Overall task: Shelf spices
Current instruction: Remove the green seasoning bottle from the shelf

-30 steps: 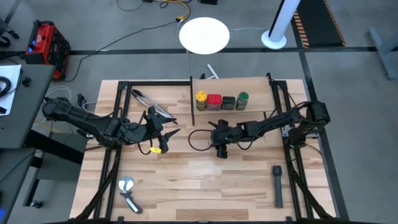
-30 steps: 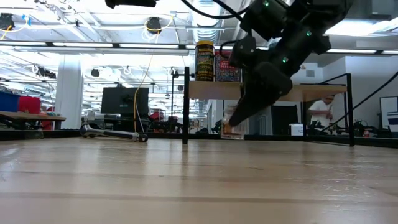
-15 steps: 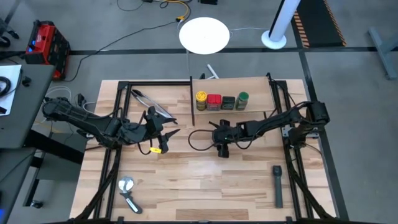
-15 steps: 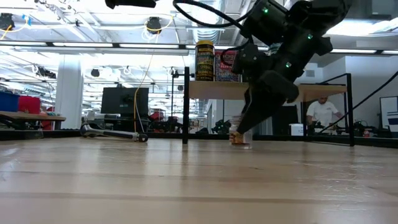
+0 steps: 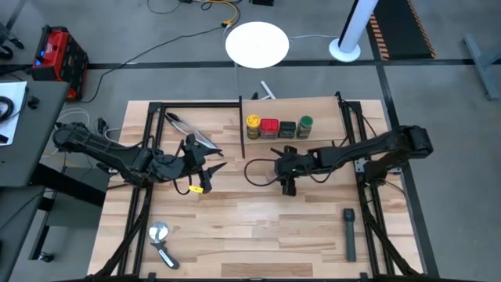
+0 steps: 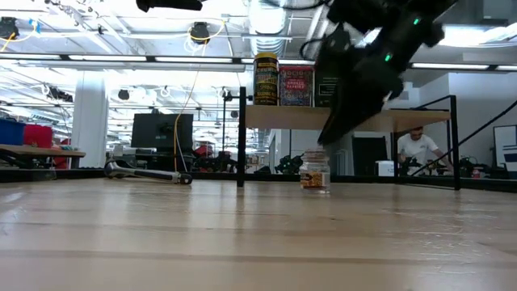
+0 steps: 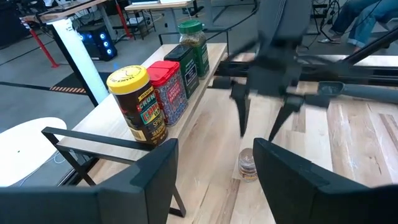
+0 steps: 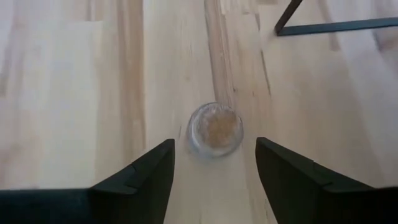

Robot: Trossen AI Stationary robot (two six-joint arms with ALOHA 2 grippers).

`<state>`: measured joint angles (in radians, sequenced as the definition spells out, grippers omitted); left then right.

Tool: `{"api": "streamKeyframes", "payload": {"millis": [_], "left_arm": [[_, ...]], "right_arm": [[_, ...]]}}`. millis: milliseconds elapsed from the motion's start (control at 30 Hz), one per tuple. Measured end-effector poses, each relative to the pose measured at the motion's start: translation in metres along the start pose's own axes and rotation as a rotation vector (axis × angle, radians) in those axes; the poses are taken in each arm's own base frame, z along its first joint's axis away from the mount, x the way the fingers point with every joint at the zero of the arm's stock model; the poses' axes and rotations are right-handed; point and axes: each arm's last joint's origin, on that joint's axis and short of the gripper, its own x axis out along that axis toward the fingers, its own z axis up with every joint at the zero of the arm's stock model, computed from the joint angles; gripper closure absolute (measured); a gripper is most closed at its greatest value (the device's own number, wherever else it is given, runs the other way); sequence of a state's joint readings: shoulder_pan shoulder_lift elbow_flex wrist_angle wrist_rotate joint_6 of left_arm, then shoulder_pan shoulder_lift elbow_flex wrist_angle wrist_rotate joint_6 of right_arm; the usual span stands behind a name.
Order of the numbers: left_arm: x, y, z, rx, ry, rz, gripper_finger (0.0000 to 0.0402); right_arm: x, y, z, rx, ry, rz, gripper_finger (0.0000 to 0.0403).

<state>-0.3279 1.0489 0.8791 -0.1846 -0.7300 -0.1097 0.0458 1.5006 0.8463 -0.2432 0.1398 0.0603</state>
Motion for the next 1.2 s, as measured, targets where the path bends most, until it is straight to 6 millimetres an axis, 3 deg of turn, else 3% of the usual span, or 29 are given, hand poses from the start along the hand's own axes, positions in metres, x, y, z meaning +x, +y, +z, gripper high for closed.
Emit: {"api": "streamKeyframes", "payload": {"millis": [400, 567, 733, 933, 1200], "left_arm": [[0.000, 0.000, -0.001, -0.022, 0.005, 0.000, 0.0201], [0.000, 0.000, -0.001, -0.020, 0.006, 0.000, 0.0201], [0.000, 0.000, -0.001, -0.018, 0.007, 0.000, 0.0201], [0.000, 0.000, -0.001, -0.014, 0.010, 0.001, 0.0201], [0.000, 0.000, -0.001, -0.014, 0.010, 0.001, 0.0201]], "right_arm": [[-0.103, -0.013, 0.006, 0.015, -0.234, 0.007, 0.0181], [-0.145, -0.022, 0.001, -0.034, -0.373, -0.099, 0.0181], [-0.175, -0.034, -0.006, -0.058, -0.450, -0.365, 0.0181], [-0.186, -0.042, -0.010, -0.030, -0.453, -0.540, 0.0181], [-0.171, -0.053, -0.010, -0.020, -0.344, -0.595, 0.0181]]}}
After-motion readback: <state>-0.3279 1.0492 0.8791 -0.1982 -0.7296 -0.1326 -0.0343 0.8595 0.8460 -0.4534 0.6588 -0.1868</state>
